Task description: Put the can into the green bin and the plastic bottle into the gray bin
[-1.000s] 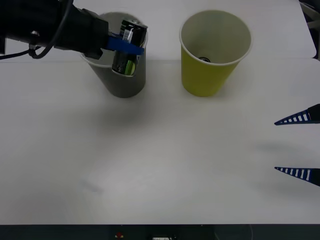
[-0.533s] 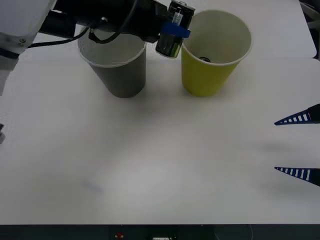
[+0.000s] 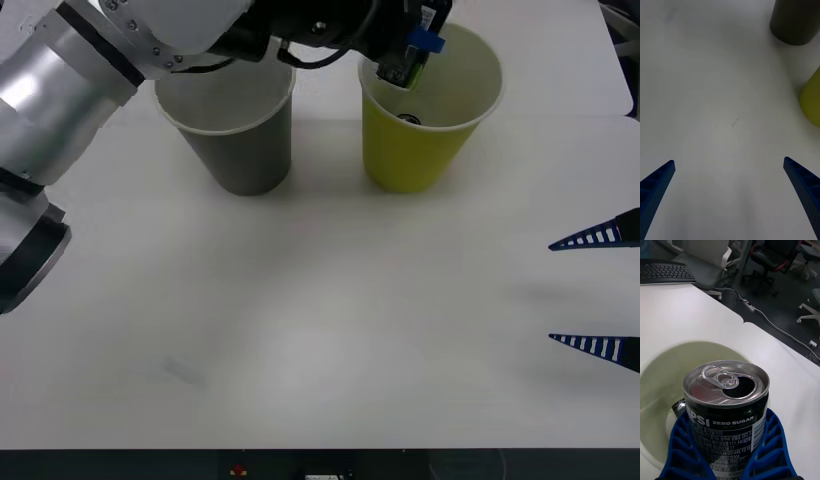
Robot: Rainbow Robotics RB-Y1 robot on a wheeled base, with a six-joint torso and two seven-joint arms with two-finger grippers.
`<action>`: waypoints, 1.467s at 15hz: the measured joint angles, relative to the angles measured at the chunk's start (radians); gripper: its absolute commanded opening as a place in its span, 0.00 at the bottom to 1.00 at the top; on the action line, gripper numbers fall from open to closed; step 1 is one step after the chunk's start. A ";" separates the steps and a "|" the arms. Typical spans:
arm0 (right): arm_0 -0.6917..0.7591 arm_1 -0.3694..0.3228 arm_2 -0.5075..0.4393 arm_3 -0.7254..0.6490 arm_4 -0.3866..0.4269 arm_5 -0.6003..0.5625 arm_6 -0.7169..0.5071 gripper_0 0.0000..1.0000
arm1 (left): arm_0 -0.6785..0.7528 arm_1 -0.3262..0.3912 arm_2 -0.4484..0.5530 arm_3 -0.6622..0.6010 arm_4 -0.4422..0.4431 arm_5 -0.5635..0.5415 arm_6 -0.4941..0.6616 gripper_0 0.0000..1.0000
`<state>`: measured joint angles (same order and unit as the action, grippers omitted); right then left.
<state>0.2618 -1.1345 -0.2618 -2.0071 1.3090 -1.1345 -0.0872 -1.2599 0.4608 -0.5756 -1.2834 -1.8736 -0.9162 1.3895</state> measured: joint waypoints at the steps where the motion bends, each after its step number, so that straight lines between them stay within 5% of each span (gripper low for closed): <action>1: 0.000 0.000 0.000 0.000 0.000 0.000 0.000 1.00 | -0.026 -0.015 -0.026 0.043 -0.001 0.019 -0.009 0.00; 8: 0.000 0.000 0.000 0.000 0.000 0.000 0.000 1.00 | -0.137 -0.132 -0.062 0.289 -0.013 0.043 -0.116 0.01; 9: 0.000 0.000 0.000 0.000 0.000 0.000 0.000 1.00 | -0.138 -0.133 -0.064 0.289 -0.014 0.043 -0.119 0.25; 10: 0.000 0.000 0.000 0.000 0.000 0.000 0.000 1.00 | -0.138 -0.133 -0.064 0.289 -0.012 0.043 -0.124 0.88; 11: 0.000 0.000 0.000 0.000 0.000 0.000 0.000 1.00 | -0.137 -0.134 -0.064 0.289 -0.007 0.042 -0.130 1.00; 18: 0.000 0.000 0.000 0.000 0.000 0.000 0.000 1.00 | -0.132 -0.122 -0.061 0.283 0.050 0.043 -0.176 1.00; 22: 0.000 0.000 0.000 0.000 0.000 0.000 0.000 1.00 | -0.027 -0.029 -0.055 0.120 0.075 0.073 -0.196 1.00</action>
<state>0.2618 -1.1345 -0.2618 -2.0071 1.3090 -1.1345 -0.0873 -1.2873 0.4323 -0.6309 -1.1632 -1.7987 -0.8427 1.1933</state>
